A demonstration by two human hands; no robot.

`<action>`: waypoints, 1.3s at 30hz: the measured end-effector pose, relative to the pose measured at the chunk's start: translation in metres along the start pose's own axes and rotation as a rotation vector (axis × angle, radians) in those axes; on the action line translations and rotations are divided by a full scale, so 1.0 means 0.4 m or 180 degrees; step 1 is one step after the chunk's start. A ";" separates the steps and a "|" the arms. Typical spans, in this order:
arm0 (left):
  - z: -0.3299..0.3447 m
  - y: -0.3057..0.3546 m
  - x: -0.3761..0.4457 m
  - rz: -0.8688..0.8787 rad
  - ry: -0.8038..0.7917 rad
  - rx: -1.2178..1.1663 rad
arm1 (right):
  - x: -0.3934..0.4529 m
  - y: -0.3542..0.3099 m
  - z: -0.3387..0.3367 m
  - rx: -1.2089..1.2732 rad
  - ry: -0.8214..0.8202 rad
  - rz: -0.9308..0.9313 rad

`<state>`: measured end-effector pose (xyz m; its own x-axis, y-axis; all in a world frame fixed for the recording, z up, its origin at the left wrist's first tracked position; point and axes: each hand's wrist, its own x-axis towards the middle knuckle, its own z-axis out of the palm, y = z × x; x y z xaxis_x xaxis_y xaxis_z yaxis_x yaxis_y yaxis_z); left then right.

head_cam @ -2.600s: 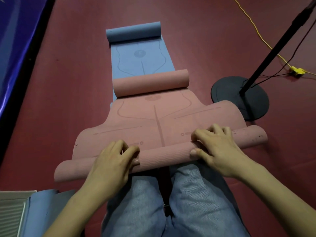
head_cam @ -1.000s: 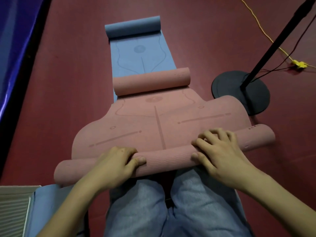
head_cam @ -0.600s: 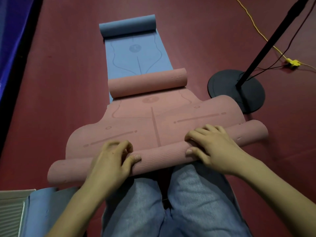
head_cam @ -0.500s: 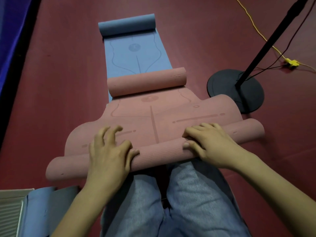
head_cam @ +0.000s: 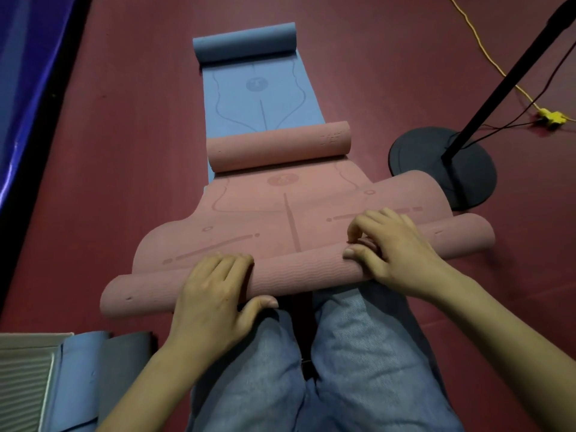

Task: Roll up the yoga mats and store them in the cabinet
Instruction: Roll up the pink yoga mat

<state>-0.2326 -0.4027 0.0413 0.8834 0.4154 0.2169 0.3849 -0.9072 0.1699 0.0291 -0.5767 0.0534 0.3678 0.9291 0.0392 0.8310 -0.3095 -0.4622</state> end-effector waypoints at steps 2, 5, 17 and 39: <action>0.004 -0.002 0.009 0.0116 -0.0083 0.0132 | 0.000 -0.004 -0.012 -0.0039 0.0013 0.0004; 0.000 -0.014 0.038 0.0151 -0.0340 0.0270 | 0.010 -0.015 -0.040 -0.0431 -0.0280 0.0032; -0.056 -0.085 0.123 -0.0006 -0.1226 -0.0578 | 0.022 -0.039 -0.077 -0.0577 -0.0814 0.0207; -0.047 -0.061 0.101 -0.0634 -0.1732 -0.1335 | -0.071 -0.015 -0.001 -0.0429 0.0027 -0.0214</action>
<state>-0.2115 -0.3626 0.0641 0.8573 0.3790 -0.3485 0.5140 -0.6701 0.5356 0.0139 -0.6014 0.0555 0.3126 0.9470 0.0737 0.9021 -0.2717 -0.3352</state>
